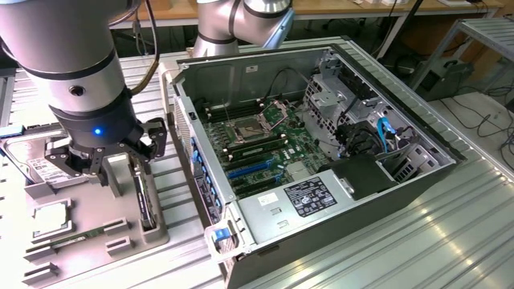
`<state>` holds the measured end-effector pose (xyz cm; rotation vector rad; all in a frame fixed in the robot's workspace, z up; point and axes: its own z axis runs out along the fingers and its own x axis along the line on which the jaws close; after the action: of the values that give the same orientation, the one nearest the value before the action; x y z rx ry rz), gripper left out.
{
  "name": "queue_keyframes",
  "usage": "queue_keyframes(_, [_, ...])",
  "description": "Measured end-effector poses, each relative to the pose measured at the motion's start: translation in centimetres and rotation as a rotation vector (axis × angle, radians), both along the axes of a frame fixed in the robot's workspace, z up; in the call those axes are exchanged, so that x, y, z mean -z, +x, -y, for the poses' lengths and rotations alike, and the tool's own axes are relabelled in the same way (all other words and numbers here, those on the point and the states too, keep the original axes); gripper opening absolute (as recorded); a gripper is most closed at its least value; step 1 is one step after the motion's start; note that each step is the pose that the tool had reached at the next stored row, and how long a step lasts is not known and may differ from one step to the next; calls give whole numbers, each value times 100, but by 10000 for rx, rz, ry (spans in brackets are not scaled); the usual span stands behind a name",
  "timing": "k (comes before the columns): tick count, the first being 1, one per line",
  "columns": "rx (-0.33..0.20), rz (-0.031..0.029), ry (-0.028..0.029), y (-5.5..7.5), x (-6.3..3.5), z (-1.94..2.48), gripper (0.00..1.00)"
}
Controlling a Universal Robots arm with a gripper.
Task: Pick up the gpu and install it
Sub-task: 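Pick up the gpu and move the gpu toward the slot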
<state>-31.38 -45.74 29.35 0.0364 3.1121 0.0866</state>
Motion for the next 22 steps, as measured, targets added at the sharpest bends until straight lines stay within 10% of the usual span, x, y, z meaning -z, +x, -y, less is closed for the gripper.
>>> queue_keyframes(22, [0,1,75,0,186,147,66])
